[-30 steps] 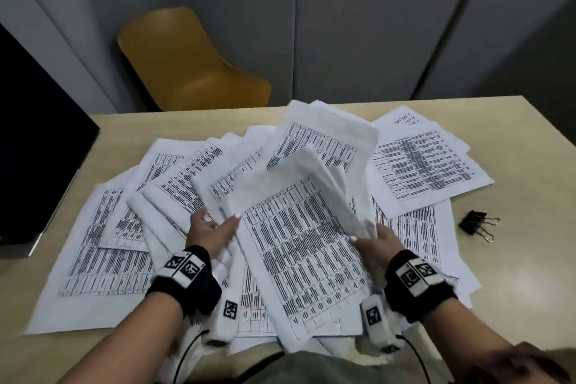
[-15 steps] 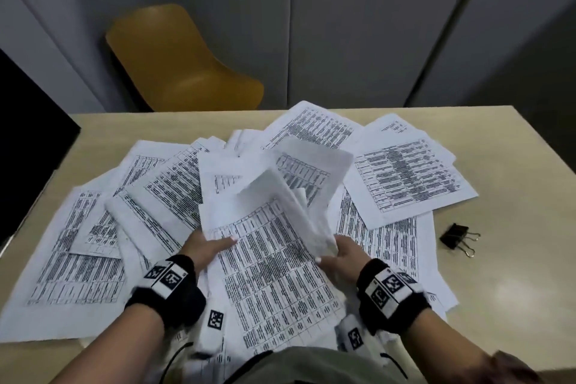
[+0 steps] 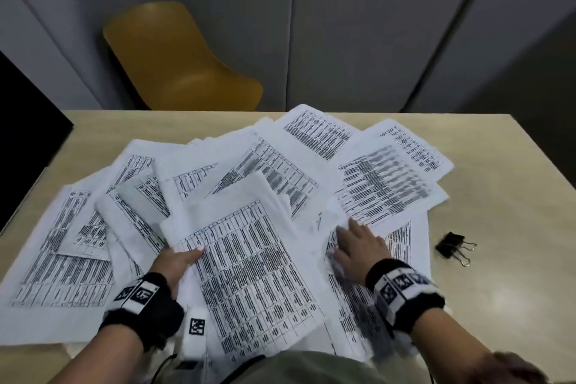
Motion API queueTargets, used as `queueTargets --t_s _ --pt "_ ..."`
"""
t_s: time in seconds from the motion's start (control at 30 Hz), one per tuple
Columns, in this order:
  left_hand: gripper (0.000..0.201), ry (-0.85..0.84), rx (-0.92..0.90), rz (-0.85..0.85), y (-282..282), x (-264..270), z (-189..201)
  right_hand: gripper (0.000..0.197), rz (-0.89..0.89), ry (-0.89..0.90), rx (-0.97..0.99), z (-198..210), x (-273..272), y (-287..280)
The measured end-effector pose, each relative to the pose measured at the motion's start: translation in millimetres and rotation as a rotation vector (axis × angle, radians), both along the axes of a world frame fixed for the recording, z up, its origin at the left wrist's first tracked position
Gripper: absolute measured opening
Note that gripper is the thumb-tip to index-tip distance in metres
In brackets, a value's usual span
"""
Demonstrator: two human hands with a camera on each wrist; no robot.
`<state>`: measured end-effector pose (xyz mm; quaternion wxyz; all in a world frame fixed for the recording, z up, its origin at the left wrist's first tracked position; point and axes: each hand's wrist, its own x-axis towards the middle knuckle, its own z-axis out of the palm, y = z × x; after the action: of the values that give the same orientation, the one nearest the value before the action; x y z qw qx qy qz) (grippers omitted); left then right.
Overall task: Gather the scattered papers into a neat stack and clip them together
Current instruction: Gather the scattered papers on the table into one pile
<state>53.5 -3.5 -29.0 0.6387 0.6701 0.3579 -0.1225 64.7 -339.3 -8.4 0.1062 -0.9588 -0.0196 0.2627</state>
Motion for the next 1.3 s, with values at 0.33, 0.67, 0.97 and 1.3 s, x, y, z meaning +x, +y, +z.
queueTargets --t_s 0.33,0.67,0.97,1.3 --pt "0.042 -0.013 0.107 -0.013 2 9 -3 0.055 -0.686 -0.232 0.023 8 -13 -28" --pt "0.045 -0.022 0.248 -0.171 -5 7 2 0.054 -0.613 -0.214 0.041 1 -21 -18" --pt "0.038 -0.048 0.281 -0.160 -7 1 2 0.087 -0.966 -0.306 0.089 7 8 -31" --pt "0.034 -0.055 0.308 -0.192 -10 -2 8 0.047 -0.899 -0.171 0.122 3 2 -28"
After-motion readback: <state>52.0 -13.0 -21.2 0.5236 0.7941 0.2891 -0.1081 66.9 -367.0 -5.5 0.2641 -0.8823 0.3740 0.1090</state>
